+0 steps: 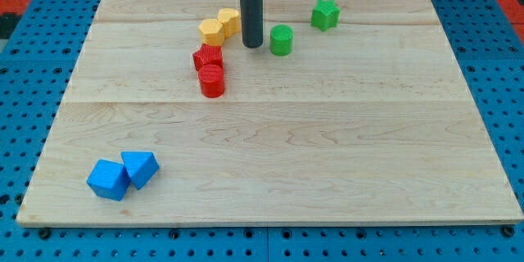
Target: Move red blocks away from yellow blocks
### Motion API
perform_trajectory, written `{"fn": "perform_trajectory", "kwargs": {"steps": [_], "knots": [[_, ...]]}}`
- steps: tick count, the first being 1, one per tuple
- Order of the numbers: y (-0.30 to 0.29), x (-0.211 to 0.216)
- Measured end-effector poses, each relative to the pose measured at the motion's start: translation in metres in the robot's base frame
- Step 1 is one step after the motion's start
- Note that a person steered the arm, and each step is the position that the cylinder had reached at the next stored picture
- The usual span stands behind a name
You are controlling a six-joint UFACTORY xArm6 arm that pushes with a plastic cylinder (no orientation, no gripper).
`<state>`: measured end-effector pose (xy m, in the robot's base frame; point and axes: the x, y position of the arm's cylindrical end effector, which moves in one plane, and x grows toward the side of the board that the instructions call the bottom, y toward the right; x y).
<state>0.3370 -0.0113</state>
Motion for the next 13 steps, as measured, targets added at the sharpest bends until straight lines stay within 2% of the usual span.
{"fn": "perform_trajectory", "kwargs": {"steps": [1,2,3,4,5,8,9,11,13], "knots": [[0.051,-0.006],[0.083,-0.051],[0.093,-0.068],[0.093,-0.027],[0.093,-0.008],[0.036,0.015],[-0.027,0.015],[-0.06,0.003],[-0.058,-0.036]]}}
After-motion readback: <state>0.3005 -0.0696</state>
